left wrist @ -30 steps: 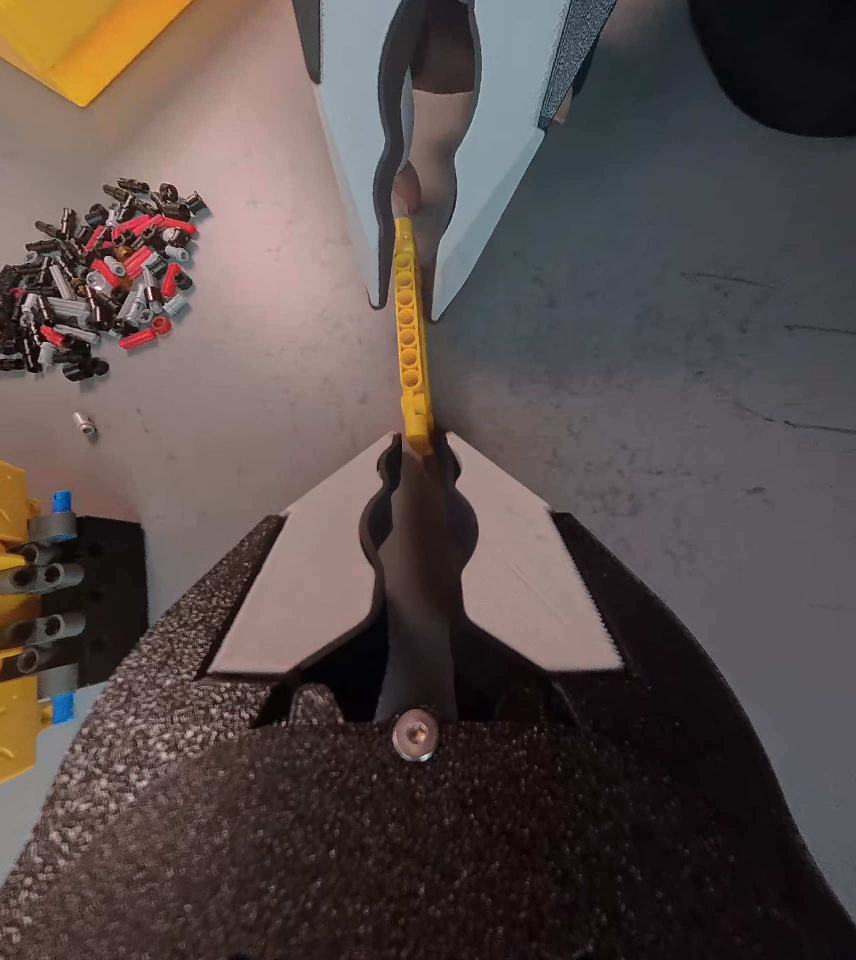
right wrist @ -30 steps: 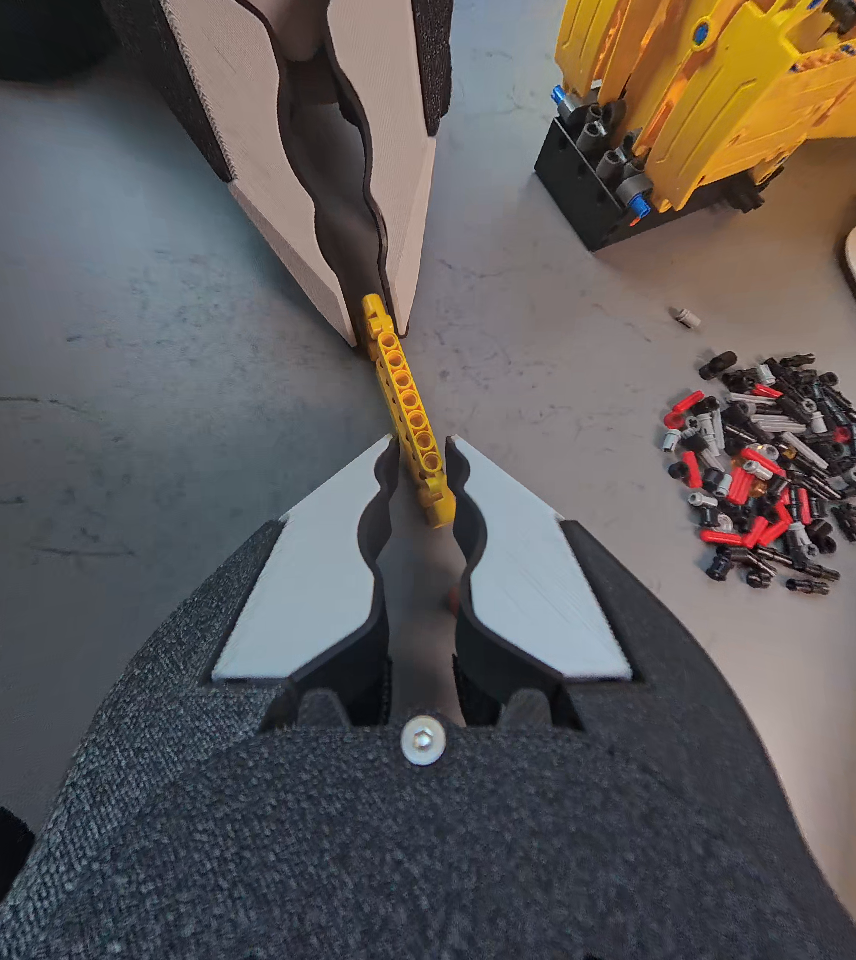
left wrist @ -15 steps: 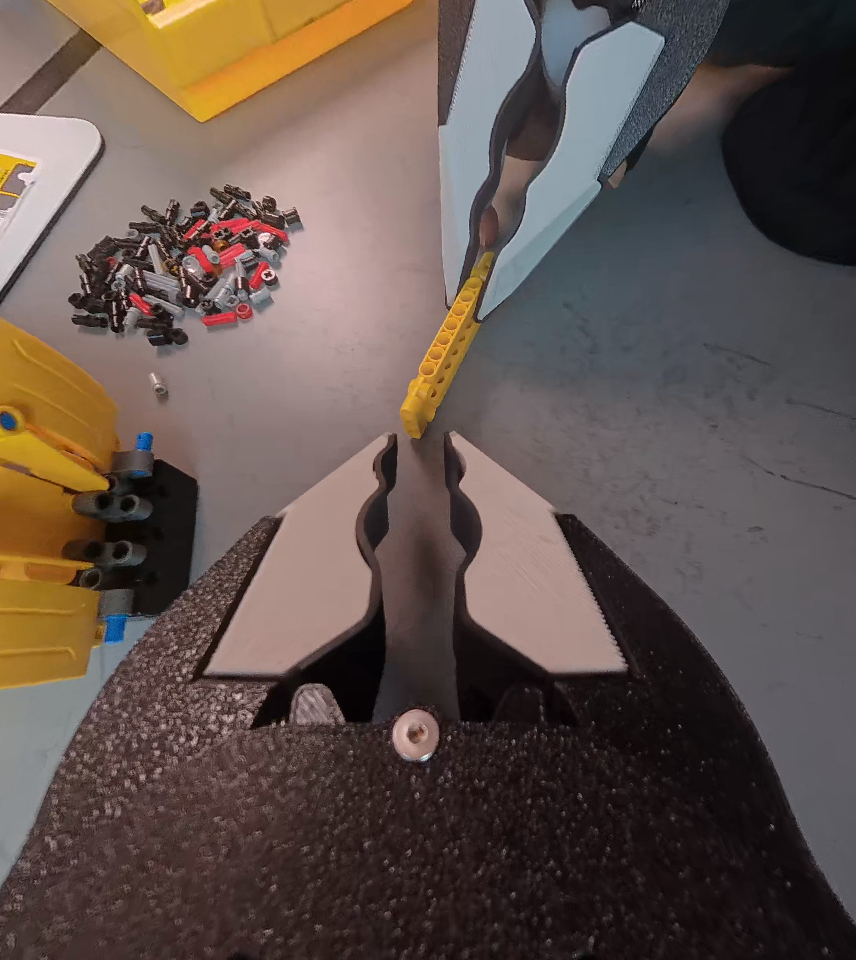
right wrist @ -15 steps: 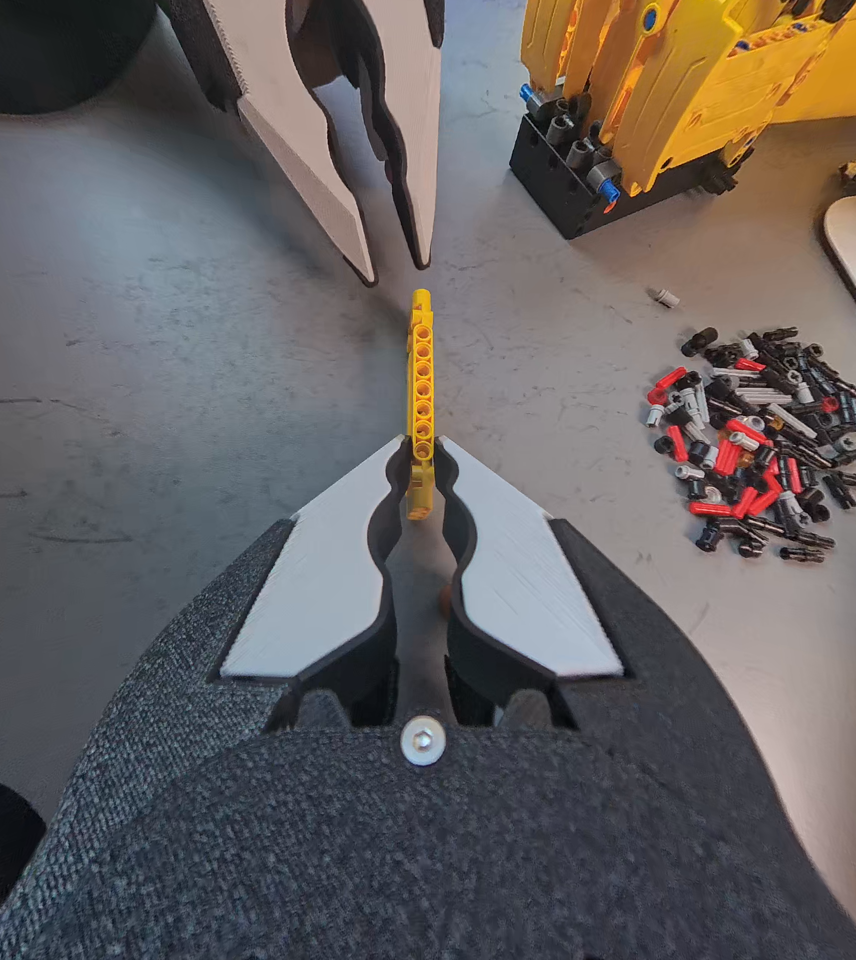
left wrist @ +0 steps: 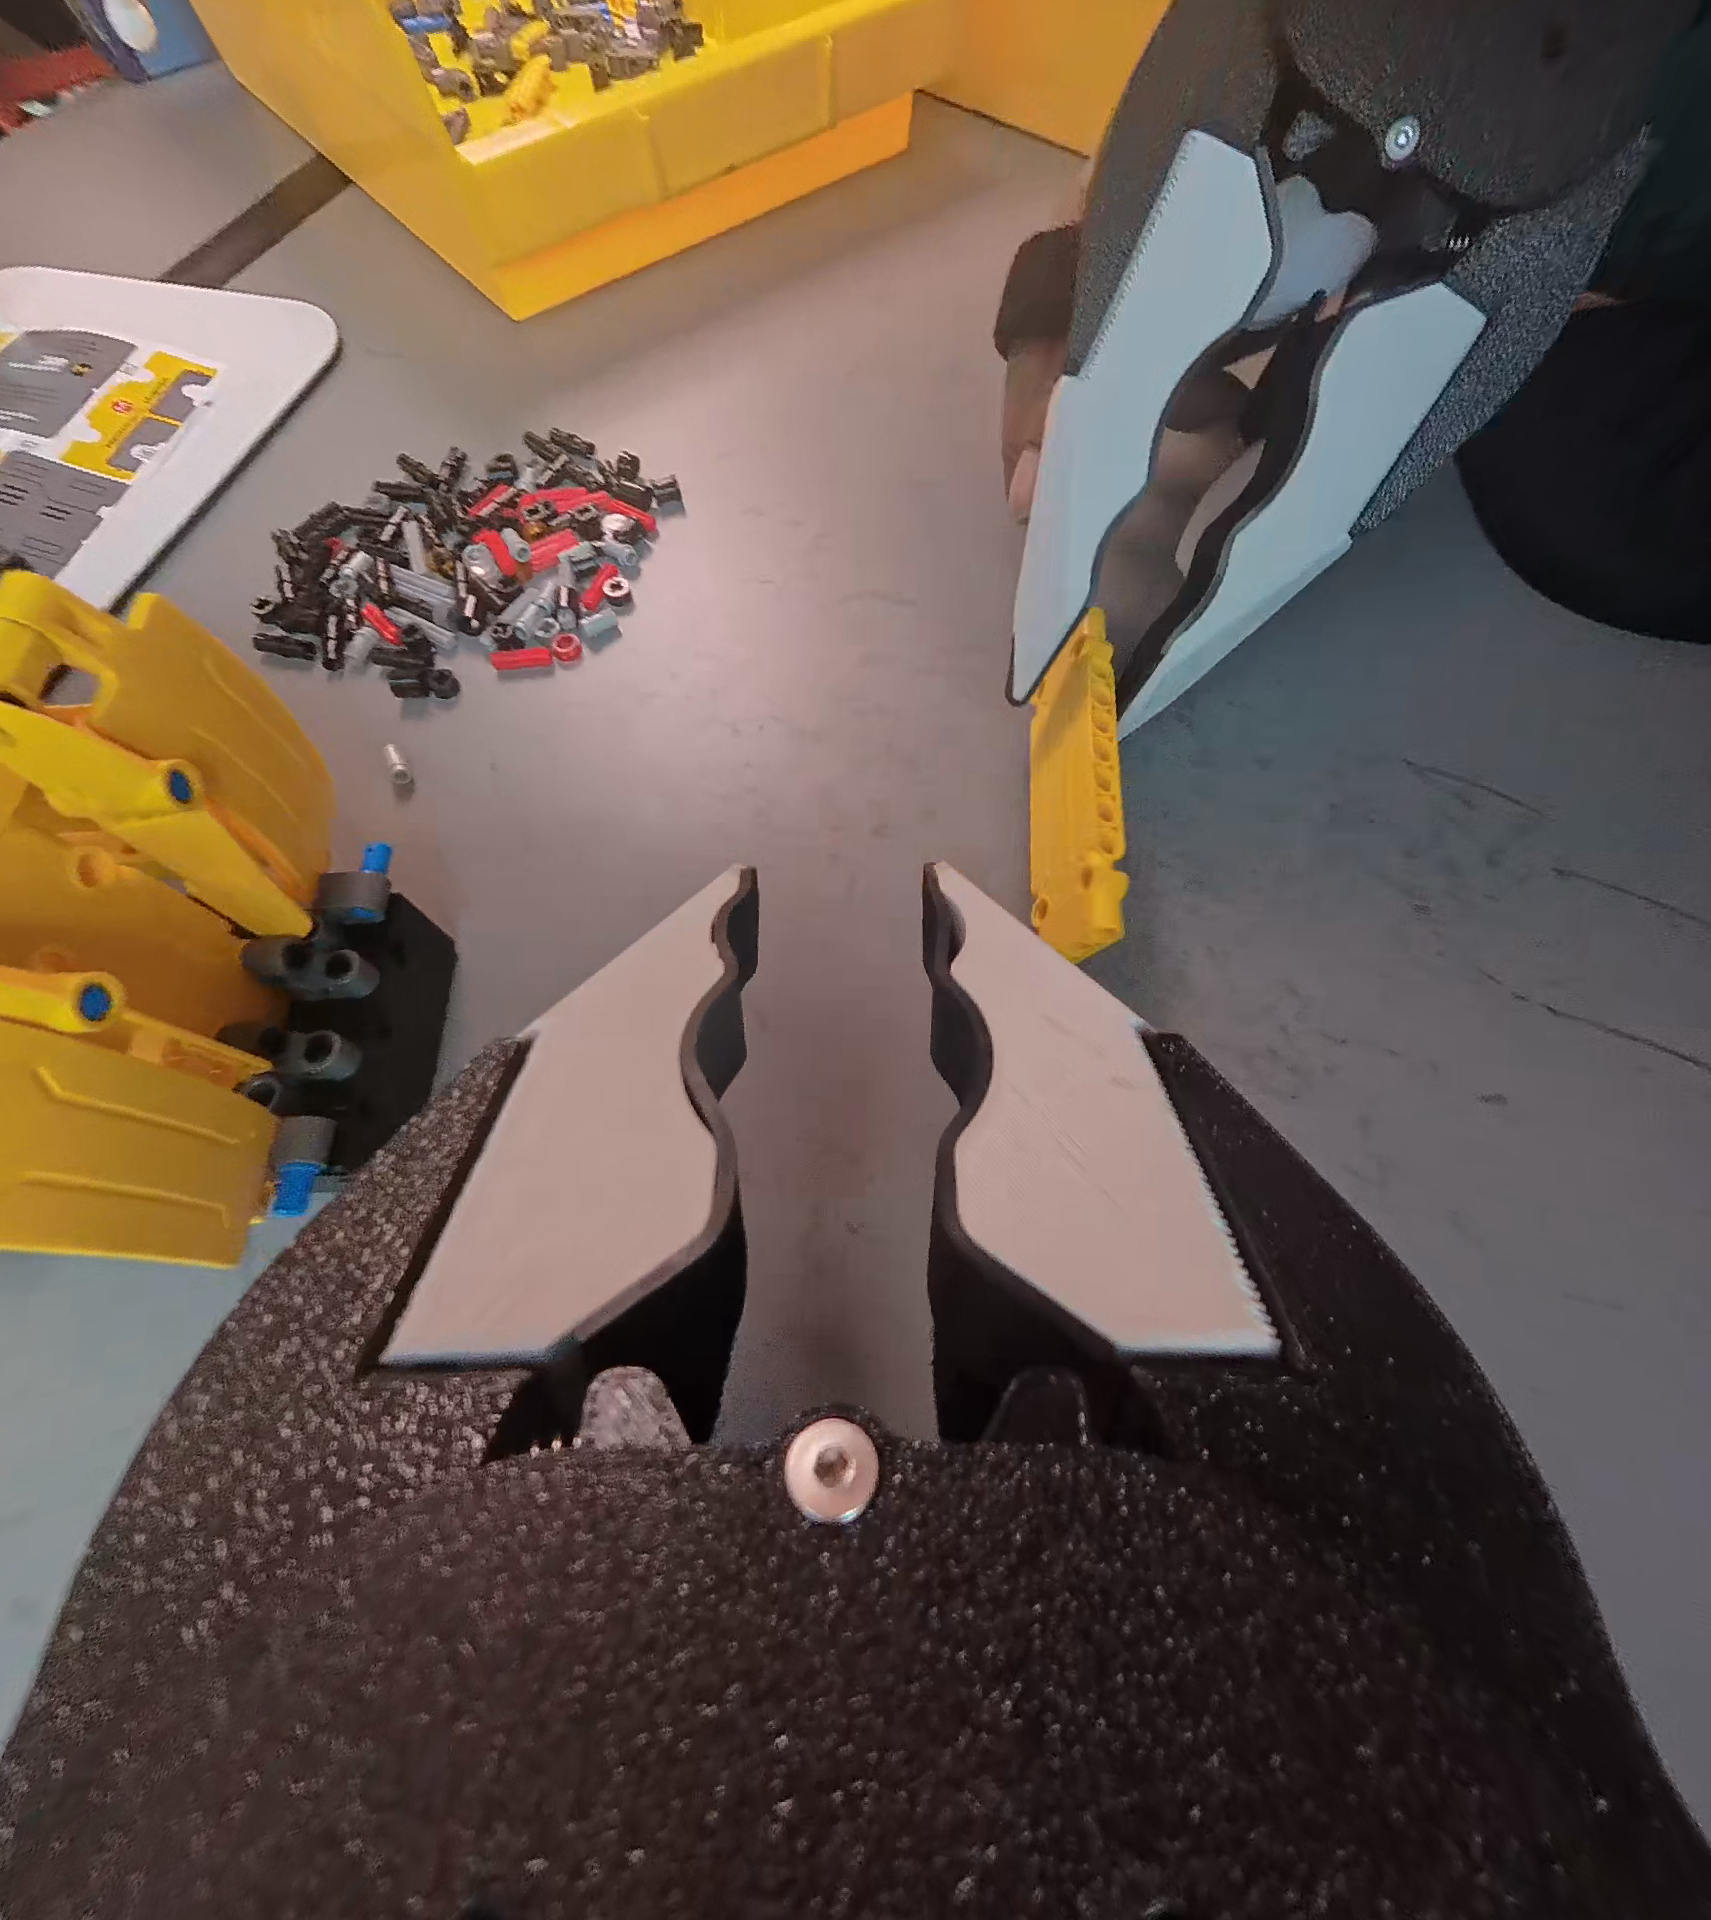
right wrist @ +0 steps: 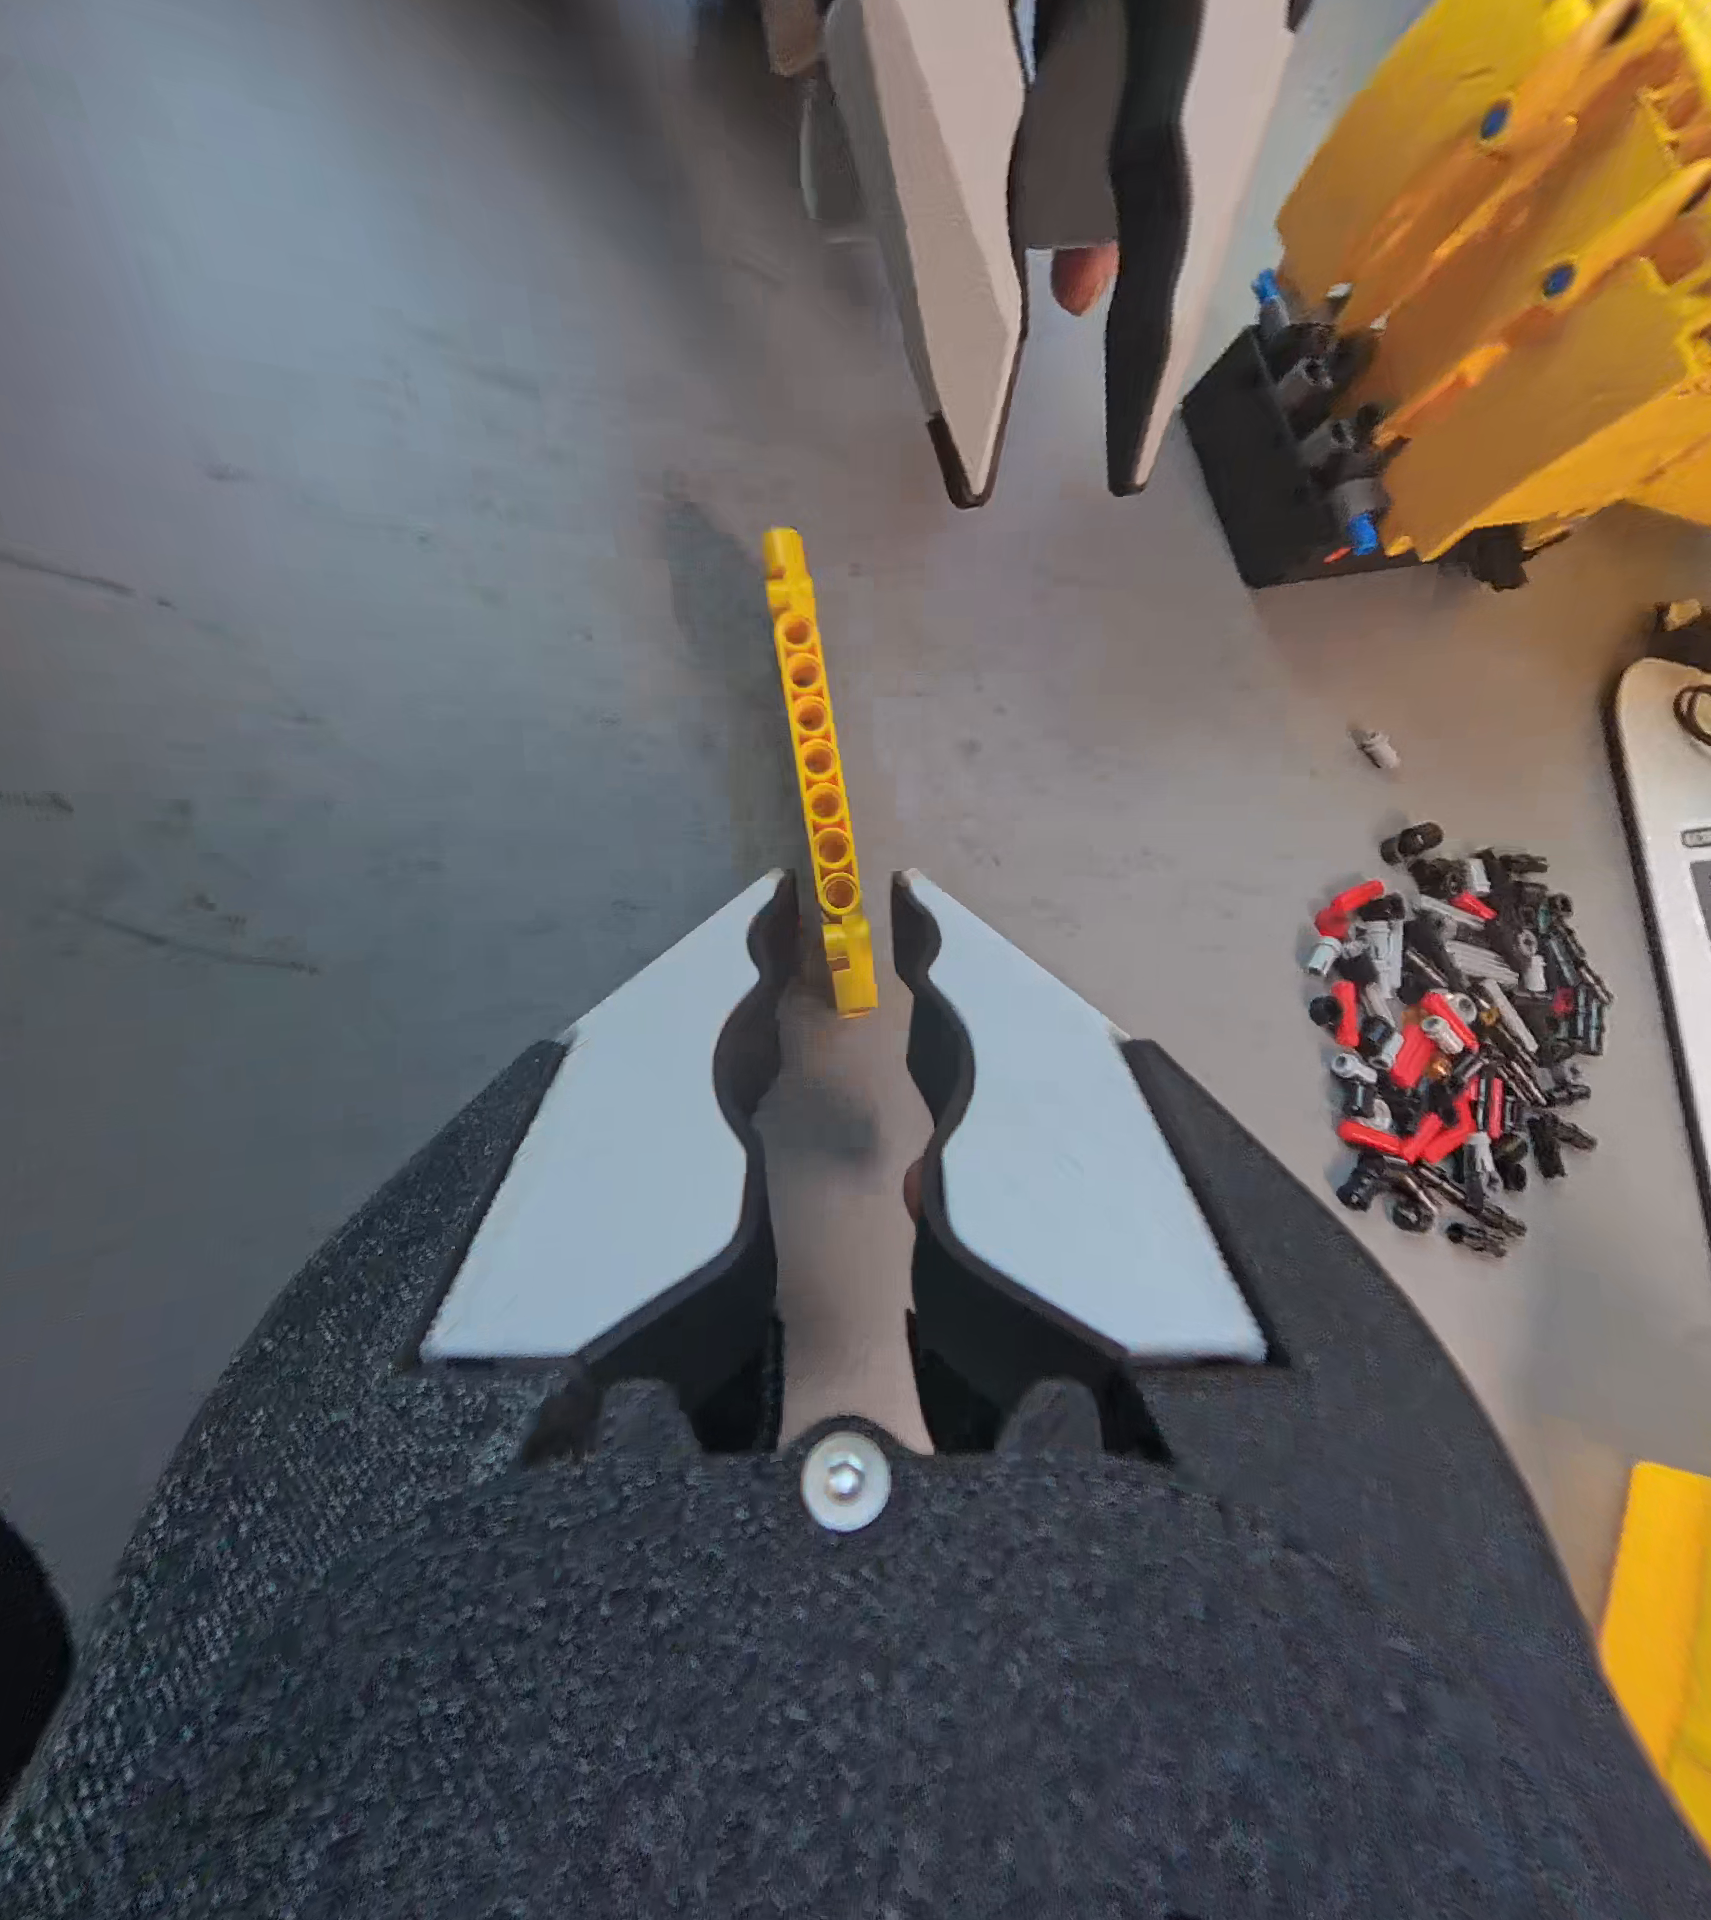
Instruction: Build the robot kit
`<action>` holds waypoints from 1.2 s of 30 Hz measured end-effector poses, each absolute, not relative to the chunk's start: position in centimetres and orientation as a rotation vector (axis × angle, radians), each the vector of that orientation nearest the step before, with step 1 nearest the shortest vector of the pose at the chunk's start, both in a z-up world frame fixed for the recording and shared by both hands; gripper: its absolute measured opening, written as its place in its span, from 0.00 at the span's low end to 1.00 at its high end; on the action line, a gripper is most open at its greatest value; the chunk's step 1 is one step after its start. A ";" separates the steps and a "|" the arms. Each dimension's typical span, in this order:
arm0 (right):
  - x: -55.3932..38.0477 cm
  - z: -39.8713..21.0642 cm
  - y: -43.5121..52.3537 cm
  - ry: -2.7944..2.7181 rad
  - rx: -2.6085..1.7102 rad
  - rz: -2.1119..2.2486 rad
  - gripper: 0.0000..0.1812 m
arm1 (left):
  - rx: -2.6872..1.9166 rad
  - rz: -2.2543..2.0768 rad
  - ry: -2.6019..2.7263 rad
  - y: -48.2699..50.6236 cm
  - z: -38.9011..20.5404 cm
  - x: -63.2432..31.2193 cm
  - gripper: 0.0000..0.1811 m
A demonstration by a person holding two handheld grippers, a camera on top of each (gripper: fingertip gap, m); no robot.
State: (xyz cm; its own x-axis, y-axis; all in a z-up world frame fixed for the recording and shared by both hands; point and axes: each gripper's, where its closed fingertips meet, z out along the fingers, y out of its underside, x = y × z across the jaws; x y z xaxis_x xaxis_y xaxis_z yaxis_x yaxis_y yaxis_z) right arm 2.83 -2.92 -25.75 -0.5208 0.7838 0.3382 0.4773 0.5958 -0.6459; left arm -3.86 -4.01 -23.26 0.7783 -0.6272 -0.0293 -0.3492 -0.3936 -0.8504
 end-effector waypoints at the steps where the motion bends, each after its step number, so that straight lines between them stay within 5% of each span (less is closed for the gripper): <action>1: 3.1 -25.9 -3.3 -2.228 -0.990 0.650 0.12 | -2.035 -0.386 0.761 -4.4 -23.6 -3.5 0.17; 7: 3.6 -23.8 -3.9 -2.167 -1.184 0.977 0.20 | -2.087 -0.485 0.898 -6.3 -25.1 -1.2 0.19; 14: 2.6 -26.1 -2.6 -2.183 -1.292 0.880 0.26 | -2.174 -0.645 0.934 -8.1 -26.0 0.7 0.27; 27: 2.0 -26.0 -2.9 -2.041 -0.840 0.452 0.04 | -2.178 -0.553 0.915 -7.5 -26.3 0.6 0.14; 34: 2.6 -23.5 -2.5 -2.015 -1.102 0.863 0.16 | -2.000 -0.289 1.187 -7.3 -25.9 0.9 0.12; 36: 3.1 -24.6 -2.0 -2.109 -1.209 0.892 0.27 | -1.894 -0.149 1.320 -7.2 -25.8 0.9 0.12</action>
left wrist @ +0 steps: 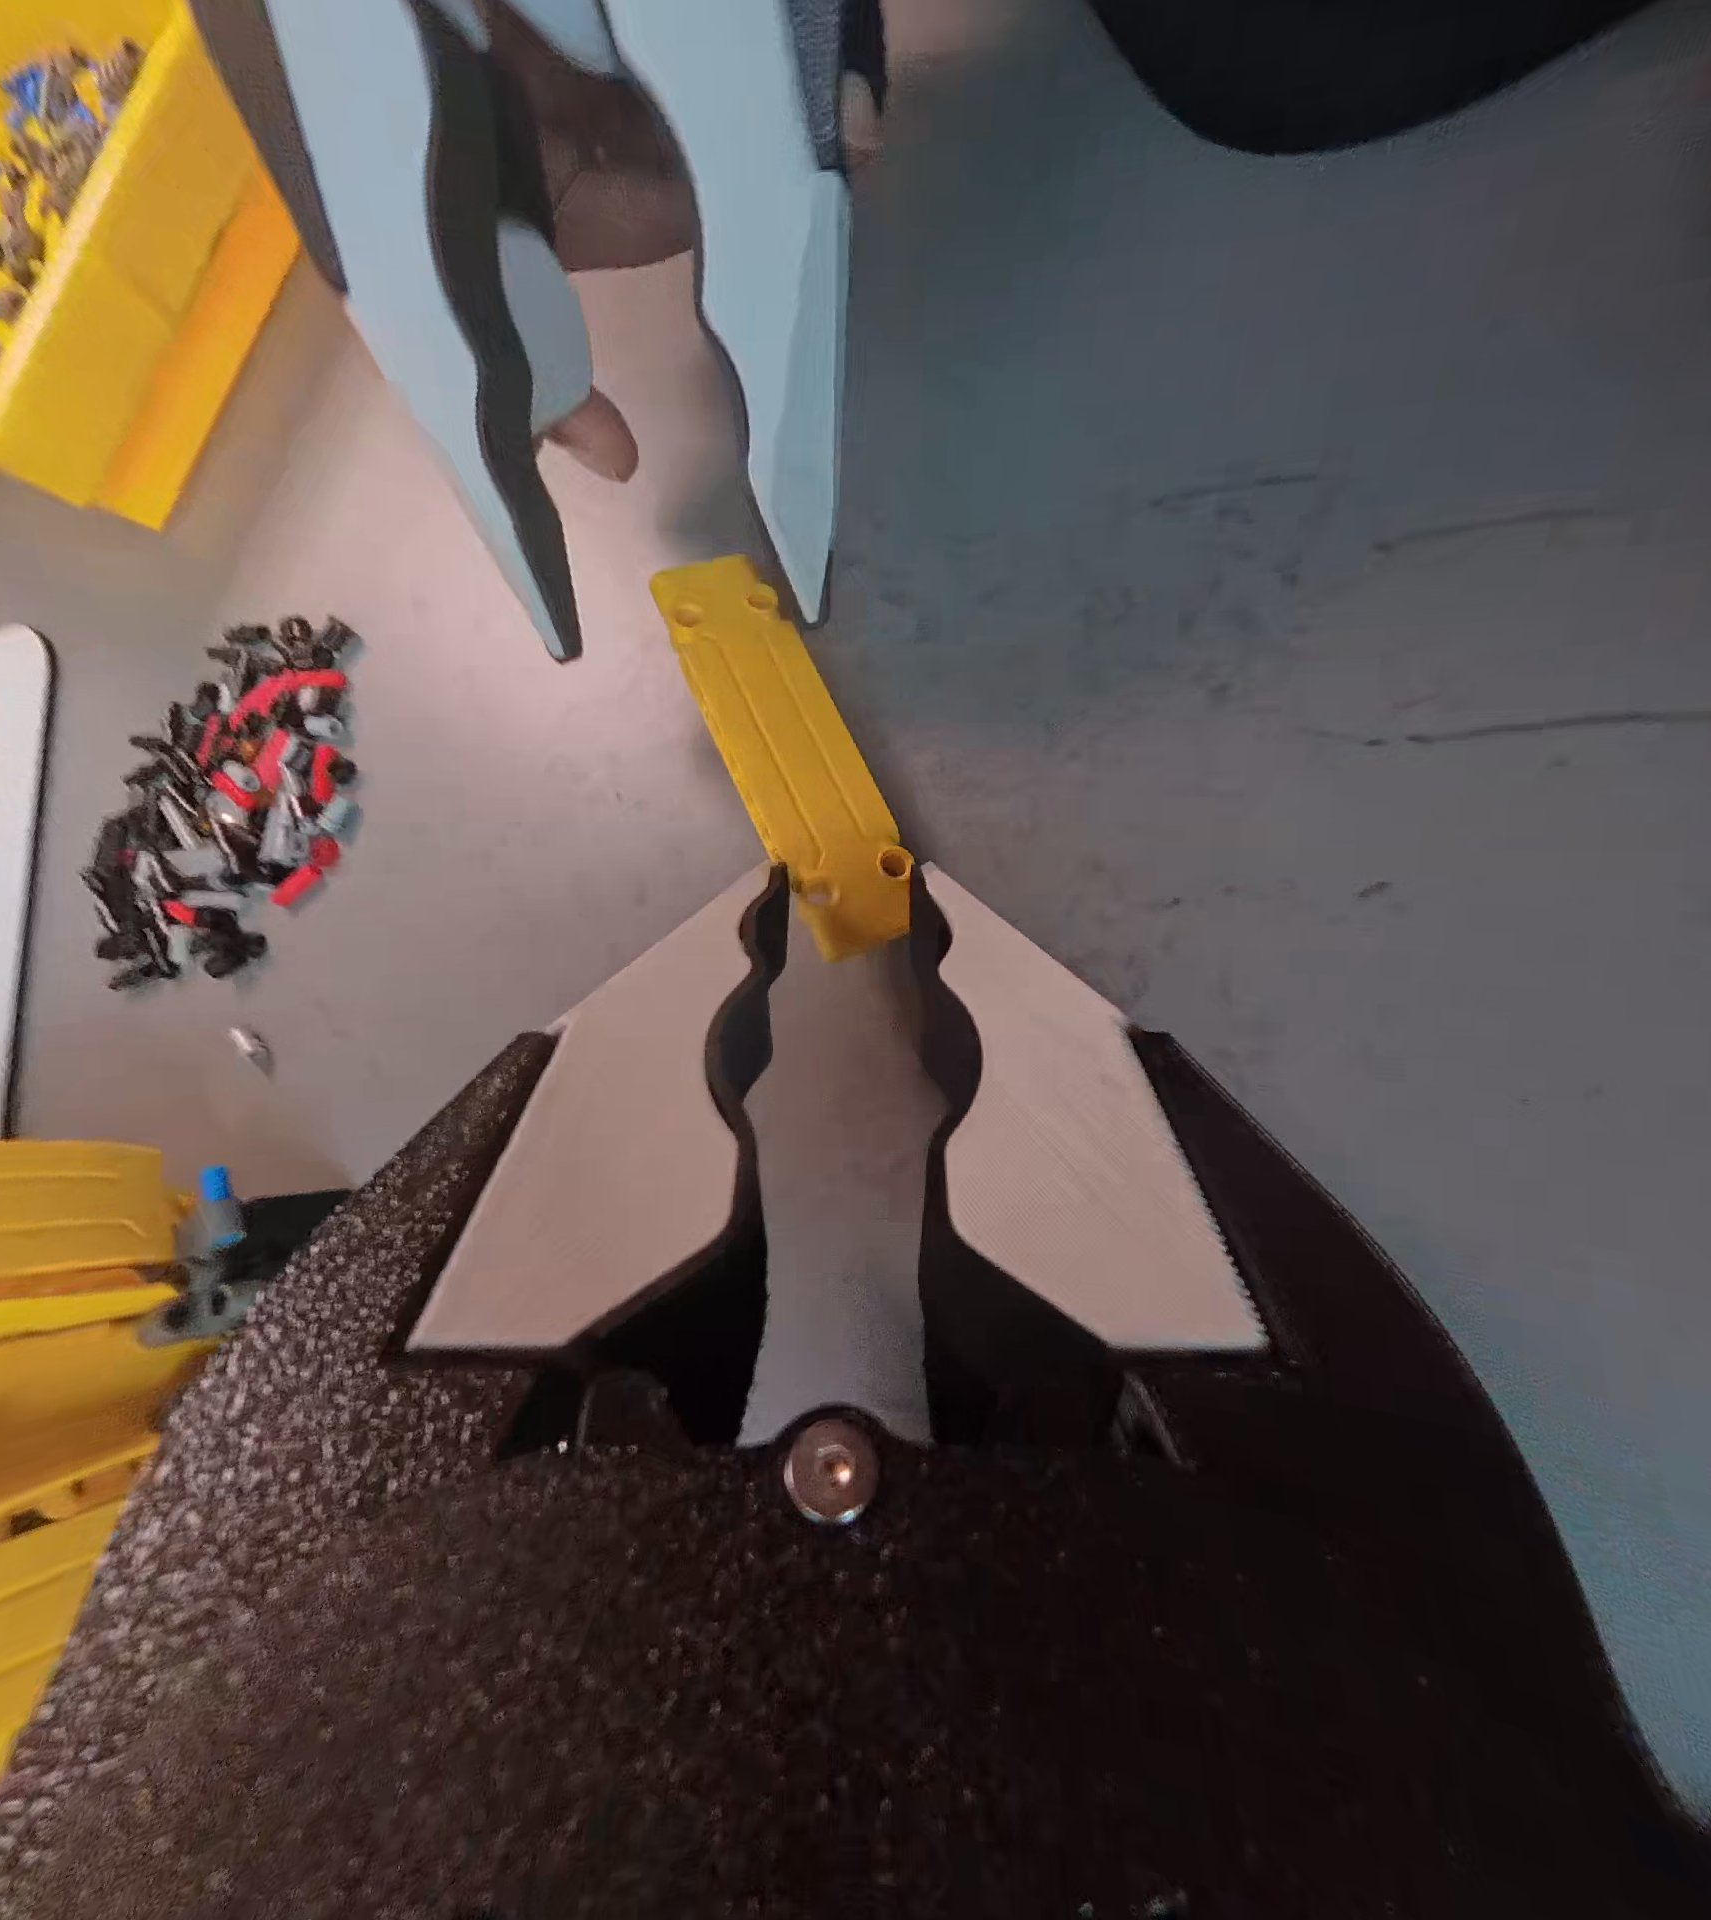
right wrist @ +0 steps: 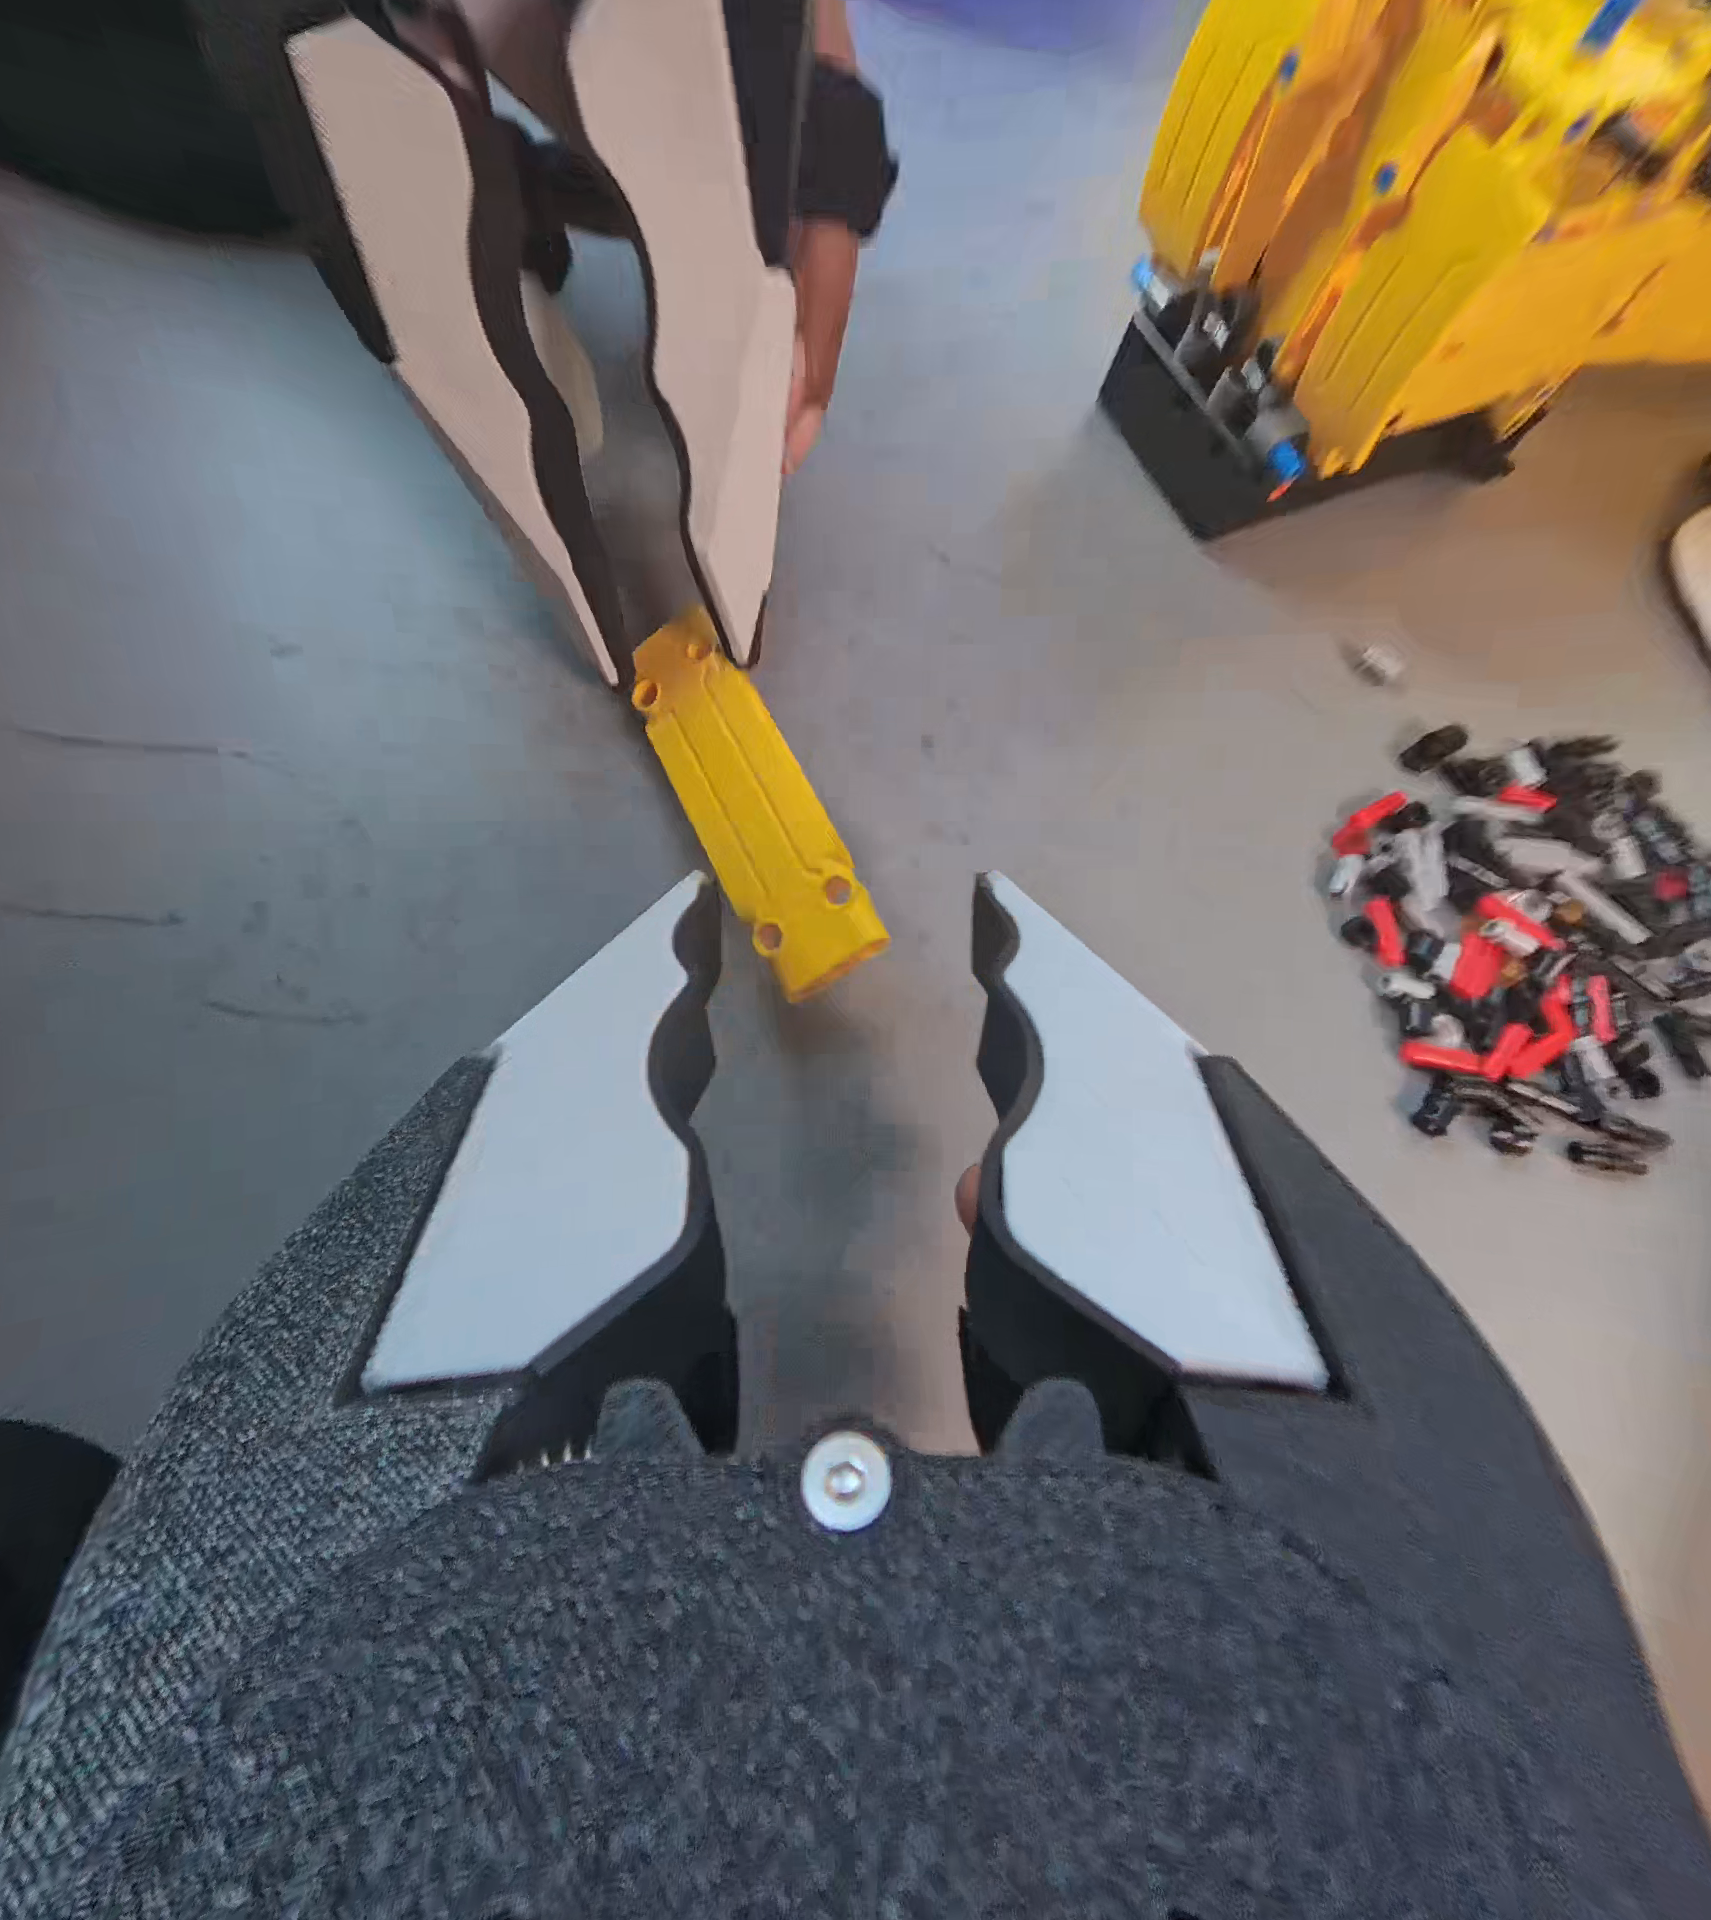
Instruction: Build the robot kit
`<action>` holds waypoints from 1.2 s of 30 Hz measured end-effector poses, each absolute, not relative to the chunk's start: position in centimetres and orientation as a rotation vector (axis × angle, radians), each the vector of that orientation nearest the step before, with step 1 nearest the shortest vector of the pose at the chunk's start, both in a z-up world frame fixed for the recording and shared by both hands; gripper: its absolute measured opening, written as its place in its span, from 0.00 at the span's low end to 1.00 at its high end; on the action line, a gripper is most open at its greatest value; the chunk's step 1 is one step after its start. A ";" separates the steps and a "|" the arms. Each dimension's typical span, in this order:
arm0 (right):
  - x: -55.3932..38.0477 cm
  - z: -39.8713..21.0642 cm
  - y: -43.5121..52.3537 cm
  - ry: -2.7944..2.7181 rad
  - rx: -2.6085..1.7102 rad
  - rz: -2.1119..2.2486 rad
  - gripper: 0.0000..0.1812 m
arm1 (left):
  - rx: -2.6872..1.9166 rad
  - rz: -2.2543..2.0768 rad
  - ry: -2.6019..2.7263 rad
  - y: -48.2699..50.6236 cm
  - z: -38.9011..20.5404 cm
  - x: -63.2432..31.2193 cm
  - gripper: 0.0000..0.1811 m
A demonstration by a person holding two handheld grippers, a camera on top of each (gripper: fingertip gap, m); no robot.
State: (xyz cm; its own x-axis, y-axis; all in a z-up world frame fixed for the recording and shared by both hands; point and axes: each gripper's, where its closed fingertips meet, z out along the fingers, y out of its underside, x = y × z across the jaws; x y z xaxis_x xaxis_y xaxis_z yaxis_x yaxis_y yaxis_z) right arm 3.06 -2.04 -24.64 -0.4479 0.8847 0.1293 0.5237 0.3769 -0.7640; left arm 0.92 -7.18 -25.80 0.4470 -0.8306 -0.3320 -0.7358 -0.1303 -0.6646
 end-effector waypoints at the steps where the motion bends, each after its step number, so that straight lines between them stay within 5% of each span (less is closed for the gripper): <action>1: 3.4 -25.5 -1.9 -2.165 -1.269 0.891 0.29 | -1.837 -0.083 1.379 -7.1 -25.7 1.0 0.12; 4: 3.5 -25.9 -2.7 -2.220 -1.248 0.920 0.16 | -1.730 0.073 1.450 -6.6 -25.6 0.9 0.12; 10: 3.2 -26.0 -3.1 -2.207 -1.051 0.738 0.06 | -1.908 -0.123 1.238 -6.6 -26.3 -0.8 0.14; 16: 2.9 -26.0 -3.3 -2.179 -1.046 0.755 0.05 | -2.007 -0.249 1.147 -6.2 -26.5 -1.3 0.04; 36: 3.0 -24.7 -1.9 -2.100 -1.285 0.976 0.08 | -2.089 -0.414 1.047 -5.5 -26.2 -2.5 0.08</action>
State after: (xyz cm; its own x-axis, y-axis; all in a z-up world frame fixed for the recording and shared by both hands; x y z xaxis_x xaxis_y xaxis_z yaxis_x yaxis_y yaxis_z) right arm 3.03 -1.88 -24.72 -0.4382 0.8980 0.0395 0.5491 0.3021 -0.7793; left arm -2.46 -5.54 -26.20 0.6131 -0.7888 -0.0430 -0.5462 -0.3840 -0.7444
